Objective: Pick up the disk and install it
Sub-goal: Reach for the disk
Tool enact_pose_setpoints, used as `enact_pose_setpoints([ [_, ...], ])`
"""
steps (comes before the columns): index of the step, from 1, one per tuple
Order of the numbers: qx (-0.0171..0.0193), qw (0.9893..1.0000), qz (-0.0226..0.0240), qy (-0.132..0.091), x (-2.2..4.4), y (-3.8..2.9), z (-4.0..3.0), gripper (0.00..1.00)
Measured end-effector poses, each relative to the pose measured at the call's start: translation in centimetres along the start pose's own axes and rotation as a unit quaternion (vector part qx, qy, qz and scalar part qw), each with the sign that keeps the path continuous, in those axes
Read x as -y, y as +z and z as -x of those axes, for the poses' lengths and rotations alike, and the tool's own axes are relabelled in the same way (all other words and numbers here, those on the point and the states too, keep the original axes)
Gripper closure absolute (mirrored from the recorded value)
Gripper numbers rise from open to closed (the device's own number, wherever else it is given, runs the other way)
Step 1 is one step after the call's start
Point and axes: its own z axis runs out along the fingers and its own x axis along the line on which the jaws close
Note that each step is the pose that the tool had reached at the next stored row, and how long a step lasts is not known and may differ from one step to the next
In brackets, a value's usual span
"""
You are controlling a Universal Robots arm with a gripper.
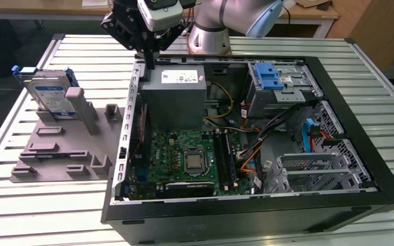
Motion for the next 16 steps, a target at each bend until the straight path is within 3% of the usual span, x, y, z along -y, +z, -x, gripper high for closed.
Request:
enact_pose_setpoints([
  [16, 0.0000, 1.0000, 0.0000, 0.000, 0.06, 0.13, -0.68, 0.89],
])
